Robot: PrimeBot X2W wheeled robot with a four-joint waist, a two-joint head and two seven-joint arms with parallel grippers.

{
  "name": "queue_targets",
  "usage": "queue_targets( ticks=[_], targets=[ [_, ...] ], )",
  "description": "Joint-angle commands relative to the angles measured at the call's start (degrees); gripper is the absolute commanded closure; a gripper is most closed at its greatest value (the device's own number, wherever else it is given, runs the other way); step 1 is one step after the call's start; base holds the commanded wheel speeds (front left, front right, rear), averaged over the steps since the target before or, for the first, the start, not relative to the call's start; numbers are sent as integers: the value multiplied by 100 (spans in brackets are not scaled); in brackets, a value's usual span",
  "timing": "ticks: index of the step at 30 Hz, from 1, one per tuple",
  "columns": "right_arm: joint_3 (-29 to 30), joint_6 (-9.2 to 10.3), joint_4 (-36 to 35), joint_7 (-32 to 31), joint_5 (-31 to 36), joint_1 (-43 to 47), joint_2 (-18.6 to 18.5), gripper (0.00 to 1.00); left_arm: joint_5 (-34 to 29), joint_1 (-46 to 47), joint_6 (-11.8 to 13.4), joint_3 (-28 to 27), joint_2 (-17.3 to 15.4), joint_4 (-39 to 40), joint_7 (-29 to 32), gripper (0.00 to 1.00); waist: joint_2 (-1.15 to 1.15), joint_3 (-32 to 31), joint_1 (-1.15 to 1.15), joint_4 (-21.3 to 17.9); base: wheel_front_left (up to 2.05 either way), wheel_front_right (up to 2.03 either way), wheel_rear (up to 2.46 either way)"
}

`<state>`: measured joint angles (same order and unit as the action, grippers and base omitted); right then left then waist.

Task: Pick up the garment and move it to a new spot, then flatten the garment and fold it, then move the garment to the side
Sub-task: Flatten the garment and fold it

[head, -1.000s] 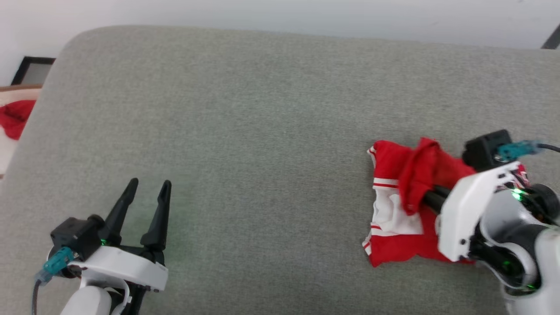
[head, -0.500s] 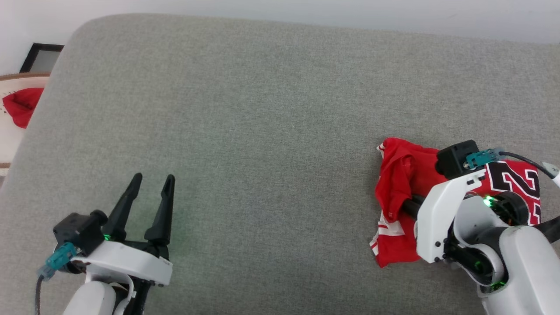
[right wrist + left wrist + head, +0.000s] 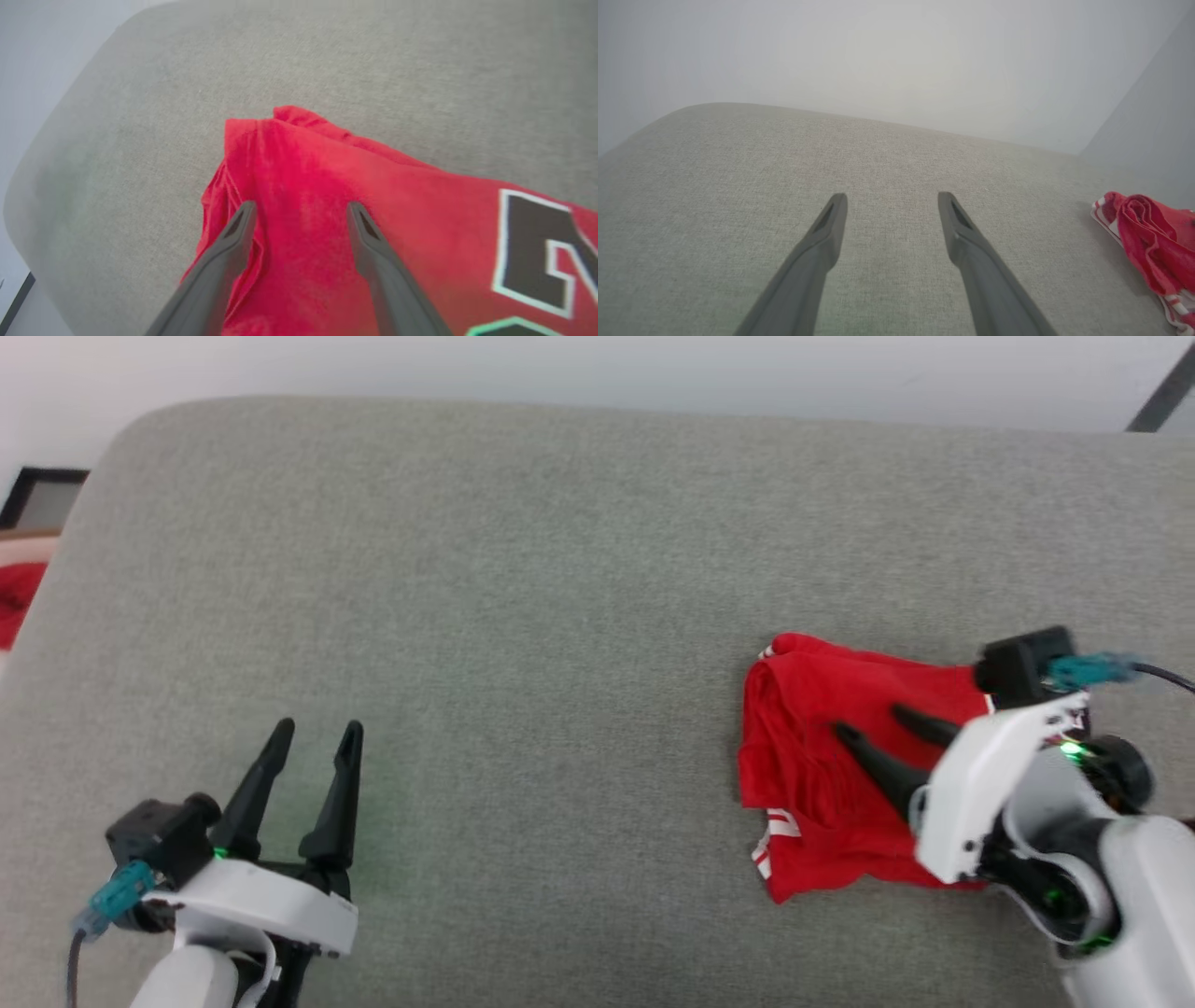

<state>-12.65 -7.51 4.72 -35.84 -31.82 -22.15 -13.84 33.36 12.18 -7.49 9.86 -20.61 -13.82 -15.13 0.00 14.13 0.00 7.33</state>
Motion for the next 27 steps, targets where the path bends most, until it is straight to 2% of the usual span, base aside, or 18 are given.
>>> queue_targets(
  ticks=[1,5,9,10,15,19,27],
  targets=[
    [95,4,-46,89,-74,133,-102,0,47,-81,2,3,-34,-32,5,0,0,-147,0,-165,0,0,0],
    [316,4,-162,510,-104,302,-460,0,148,-137,2,93,-61,-143,5,0,0,-230,0,-329,0,0,0],
    [612,4,-72,1091,-107,434,-642,0,218,-81,2,205,-140,-269,5,0,0,-246,0,-465,0,0,0],
    [612,4,-72,1091,-107,434,-642,0,218,-81,2,205,-140,-269,5,0,0,-246,0,-465,0,0,0],
    [764,4,166,2039,49,606,-689,0,238,-20,2,183,-169,-407,5,0,0,-310,0,-576,0,0,0],
    [771,4,316,2787,83,810,-592,0,86,-77,3,111,-168,-456,5,0,0,-448,0,-621,0,0,0],
    [722,4,513,3903,244,1159,-492,0,-244,-449,2,-235,-15,-380,5,0,0,-888,0,-664,0,0,0]
  ],
)
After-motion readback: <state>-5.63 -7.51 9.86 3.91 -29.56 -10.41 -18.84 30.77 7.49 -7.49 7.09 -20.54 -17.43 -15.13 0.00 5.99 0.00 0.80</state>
